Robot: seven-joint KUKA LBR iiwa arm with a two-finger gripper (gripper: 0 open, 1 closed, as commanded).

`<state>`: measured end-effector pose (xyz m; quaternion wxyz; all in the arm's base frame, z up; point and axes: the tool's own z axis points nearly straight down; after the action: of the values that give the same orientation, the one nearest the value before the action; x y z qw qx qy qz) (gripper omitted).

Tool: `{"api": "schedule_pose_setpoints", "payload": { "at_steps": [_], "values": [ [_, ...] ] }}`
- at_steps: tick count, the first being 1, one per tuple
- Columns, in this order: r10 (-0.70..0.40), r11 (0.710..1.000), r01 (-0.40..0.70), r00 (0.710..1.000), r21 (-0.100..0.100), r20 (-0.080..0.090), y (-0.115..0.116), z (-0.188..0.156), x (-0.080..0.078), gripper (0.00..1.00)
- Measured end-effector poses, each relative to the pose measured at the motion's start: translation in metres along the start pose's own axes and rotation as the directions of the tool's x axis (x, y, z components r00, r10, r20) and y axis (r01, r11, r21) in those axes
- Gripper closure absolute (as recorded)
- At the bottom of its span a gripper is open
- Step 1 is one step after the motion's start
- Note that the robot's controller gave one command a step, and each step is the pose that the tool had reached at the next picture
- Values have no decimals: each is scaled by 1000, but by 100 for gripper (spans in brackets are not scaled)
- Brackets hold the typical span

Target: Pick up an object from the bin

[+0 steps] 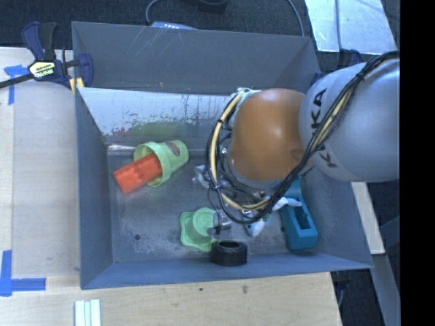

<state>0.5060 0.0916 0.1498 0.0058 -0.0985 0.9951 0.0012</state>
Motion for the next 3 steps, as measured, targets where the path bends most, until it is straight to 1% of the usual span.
{"api": "schedule_pose_setpoints", "payload": {
  "at_steps": [1,2,3],
  "values": [
    [-87,996,87,996,-1,-18,-14,41,5,0],
    [-341,940,341,940,5,7,-7,70,-7,100],
    [-340,940,340,940,5,7,-7,70,-7,100]
  ]
}}
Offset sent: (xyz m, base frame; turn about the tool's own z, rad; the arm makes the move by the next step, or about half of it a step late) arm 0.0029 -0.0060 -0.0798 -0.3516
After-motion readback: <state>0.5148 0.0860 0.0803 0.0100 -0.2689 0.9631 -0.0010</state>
